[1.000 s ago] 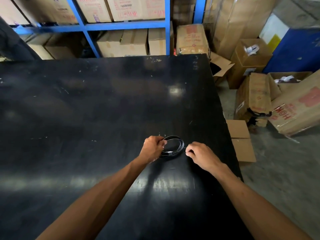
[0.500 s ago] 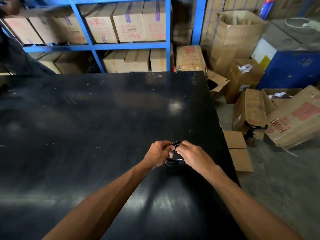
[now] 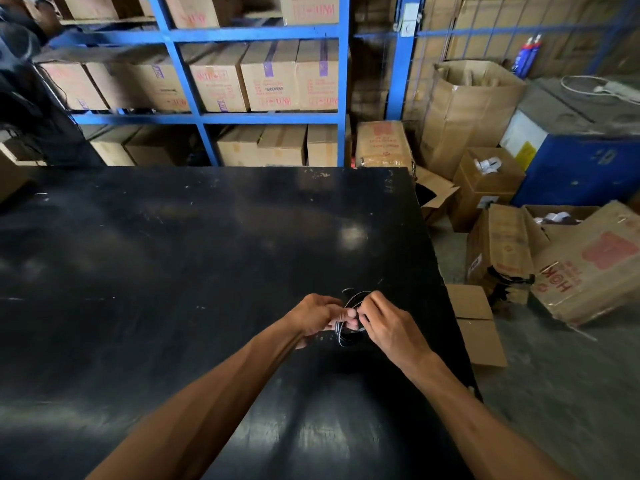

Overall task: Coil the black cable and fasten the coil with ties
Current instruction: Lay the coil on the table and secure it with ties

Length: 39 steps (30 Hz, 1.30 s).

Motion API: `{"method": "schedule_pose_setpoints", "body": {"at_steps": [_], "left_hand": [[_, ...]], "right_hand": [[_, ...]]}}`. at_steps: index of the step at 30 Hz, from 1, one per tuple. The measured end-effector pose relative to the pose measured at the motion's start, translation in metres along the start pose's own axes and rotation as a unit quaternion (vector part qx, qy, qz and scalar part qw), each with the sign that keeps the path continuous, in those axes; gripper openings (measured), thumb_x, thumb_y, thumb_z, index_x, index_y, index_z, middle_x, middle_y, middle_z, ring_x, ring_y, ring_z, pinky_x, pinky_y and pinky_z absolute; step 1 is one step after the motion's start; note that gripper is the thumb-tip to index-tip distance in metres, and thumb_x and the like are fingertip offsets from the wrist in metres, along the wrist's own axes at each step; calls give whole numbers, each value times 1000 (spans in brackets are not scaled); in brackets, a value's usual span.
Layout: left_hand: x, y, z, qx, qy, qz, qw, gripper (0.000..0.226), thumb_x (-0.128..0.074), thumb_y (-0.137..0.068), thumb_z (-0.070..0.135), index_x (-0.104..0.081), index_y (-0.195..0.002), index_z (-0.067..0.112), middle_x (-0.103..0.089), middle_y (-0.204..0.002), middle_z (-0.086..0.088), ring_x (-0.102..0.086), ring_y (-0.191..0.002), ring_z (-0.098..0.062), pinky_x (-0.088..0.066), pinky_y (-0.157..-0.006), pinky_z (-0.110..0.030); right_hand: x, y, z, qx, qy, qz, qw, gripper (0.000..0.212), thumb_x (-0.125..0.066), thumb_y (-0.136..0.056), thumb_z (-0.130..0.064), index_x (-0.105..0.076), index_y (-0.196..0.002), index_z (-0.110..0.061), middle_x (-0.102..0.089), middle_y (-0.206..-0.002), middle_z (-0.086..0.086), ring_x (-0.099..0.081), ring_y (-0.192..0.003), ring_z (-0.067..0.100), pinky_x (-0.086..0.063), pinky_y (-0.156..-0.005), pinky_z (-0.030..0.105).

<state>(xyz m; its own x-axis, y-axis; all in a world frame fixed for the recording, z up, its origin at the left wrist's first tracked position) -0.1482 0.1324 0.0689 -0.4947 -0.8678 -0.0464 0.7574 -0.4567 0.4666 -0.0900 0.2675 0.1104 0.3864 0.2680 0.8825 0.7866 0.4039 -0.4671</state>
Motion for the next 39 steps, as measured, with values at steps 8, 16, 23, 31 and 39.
{"method": "schedule_pose_setpoints", "body": {"at_steps": [8,16,23,31,39], "left_hand": [[-1,6,9,-3,-32,-33,999,33,-76,-86,7,-74,-119,8,-77,-104,-19,-74,-87,-19,-57,-76,-24],[6,5,6,-13,-132,-8,991,22,-78,-82,0,-80,-102,8,-79,-85,-14,-74,-74,-19,-58,-71,-25],[1,3,8,-60,-209,2,976,19,-80,-79,10,-83,-89,26,-80,-81,-9,-75,-69,-17,-61,-79,-28],[0,0,2,-60,-207,-11,976,18,-78,-83,10,-81,-100,16,-80,-86,-7,-76,-74,-16,-61,-84,-32],[28,1,-19,71,65,104,990,61,-69,-70,75,-75,-104,25,-72,-105,3,-67,-97,-17,-52,-88,-39]], "right_hand": [[7,-6,1,-14,-86,-1,996,12,-78,-84,1,-69,-88,-5,-64,-87,9,-65,-64,18,-59,-53,27],[13,-17,13,-19,-132,-41,990,11,-76,-87,2,-74,-98,0,-73,-95,11,-76,-76,23,-64,-58,36],[18,-22,20,-26,-146,-72,986,16,-73,-86,5,-65,-96,-5,-64,-135,7,-75,-94,13,-64,-72,32],[7,-16,23,-51,-165,-70,982,33,-66,-85,14,-61,-109,-7,-68,-109,7,-77,-95,17,-64,-68,35],[11,4,23,-57,-177,22,982,35,-68,-77,22,-68,-100,-4,-64,-106,11,-71,-95,19,-62,-81,25]]}}
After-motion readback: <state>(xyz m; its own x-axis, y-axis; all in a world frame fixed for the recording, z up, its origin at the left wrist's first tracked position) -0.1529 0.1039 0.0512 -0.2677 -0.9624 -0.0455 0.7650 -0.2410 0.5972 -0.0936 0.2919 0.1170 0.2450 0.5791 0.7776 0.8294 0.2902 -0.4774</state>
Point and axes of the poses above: each hand's wrist, its own y-axis away from the middle knuckle, its own x-axis out of the back of the hand, z = x × y, the point moved 6 cm from there along -y, towards the middle knuckle
